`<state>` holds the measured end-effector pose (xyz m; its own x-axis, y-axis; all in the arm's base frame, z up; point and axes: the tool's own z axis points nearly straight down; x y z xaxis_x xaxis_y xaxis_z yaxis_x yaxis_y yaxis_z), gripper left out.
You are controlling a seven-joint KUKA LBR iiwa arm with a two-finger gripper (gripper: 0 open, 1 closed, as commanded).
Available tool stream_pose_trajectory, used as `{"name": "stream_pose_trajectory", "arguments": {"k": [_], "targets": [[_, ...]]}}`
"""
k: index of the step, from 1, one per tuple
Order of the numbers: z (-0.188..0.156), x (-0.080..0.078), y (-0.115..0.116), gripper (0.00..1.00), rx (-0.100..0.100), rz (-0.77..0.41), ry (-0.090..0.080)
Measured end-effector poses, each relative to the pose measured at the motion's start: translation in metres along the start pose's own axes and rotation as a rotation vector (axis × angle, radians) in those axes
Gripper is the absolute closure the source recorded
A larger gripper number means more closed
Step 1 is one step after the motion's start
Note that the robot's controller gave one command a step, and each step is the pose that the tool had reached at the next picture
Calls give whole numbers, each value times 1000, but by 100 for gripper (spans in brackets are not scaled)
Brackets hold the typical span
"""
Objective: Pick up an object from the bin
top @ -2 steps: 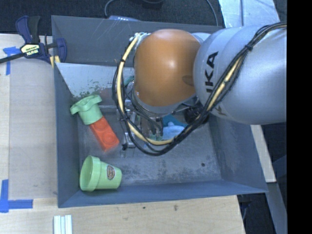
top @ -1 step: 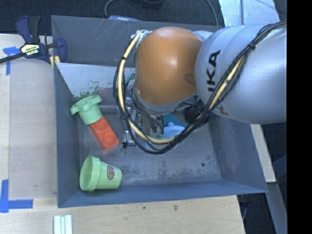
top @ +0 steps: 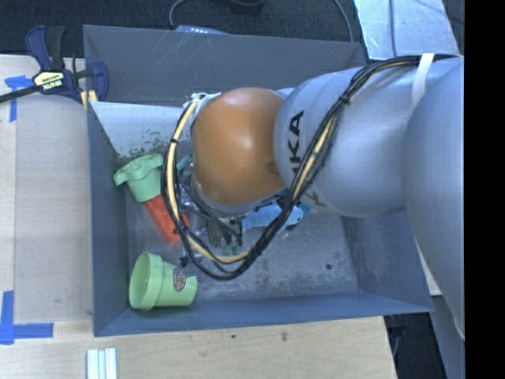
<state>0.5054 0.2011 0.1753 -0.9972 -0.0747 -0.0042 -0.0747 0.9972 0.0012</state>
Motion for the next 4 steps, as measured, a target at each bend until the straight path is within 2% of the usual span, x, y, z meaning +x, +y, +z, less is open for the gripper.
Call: {"name": "stream_pose_trajectory", "arguments": {"k": [1, 2, 3, 4], "targets": [[18, 17, 25, 0, 1, -77, 3], [55, 16, 36, 0, 1, -146, -2], [101, 17, 22, 0, 1, -160, -4], [103, 20, 10, 100, 0, -171, -7]]}}
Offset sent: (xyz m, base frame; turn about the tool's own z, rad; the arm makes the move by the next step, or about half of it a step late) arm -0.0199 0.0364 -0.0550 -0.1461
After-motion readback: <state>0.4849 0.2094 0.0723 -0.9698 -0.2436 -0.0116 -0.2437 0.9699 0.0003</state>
